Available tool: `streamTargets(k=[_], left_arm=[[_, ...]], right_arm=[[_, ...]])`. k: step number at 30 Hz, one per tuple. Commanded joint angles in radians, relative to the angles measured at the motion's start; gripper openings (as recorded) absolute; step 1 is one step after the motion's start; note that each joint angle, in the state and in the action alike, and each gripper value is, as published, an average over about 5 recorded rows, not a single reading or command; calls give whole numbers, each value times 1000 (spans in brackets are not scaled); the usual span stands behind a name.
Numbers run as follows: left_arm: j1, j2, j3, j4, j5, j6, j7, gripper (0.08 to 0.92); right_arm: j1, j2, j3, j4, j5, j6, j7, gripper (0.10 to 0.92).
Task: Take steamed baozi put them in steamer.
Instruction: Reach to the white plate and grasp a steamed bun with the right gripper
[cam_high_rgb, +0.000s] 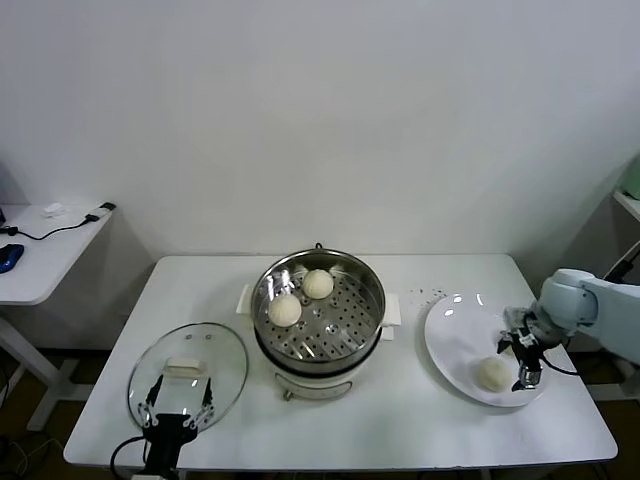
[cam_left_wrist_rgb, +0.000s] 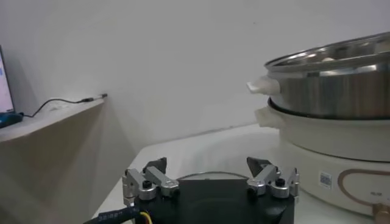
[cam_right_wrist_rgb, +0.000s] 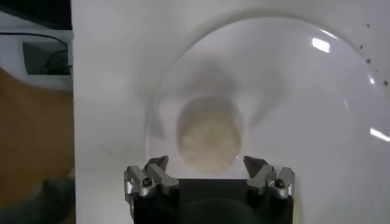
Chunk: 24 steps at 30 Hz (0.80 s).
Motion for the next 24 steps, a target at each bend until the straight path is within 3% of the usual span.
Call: streamTargets(k=[1, 11, 19, 24], left_arm=[[0, 2, 0, 2, 1, 1, 0, 823], [0, -1, 2, -4, 4, 3, 0, 823], [1, -4, 3, -8, 7, 5, 0, 823], [-1, -4, 2, -11, 7, 5, 0, 823]], right_arm=[[-141, 23, 132, -30, -20, -26, 37, 823], [-130, 52, 130, -45, -14, -25, 22, 807], [-46, 46, 85, -29, -24, -10, -24, 598], [199, 81, 12, -33, -24, 68, -90, 508]])
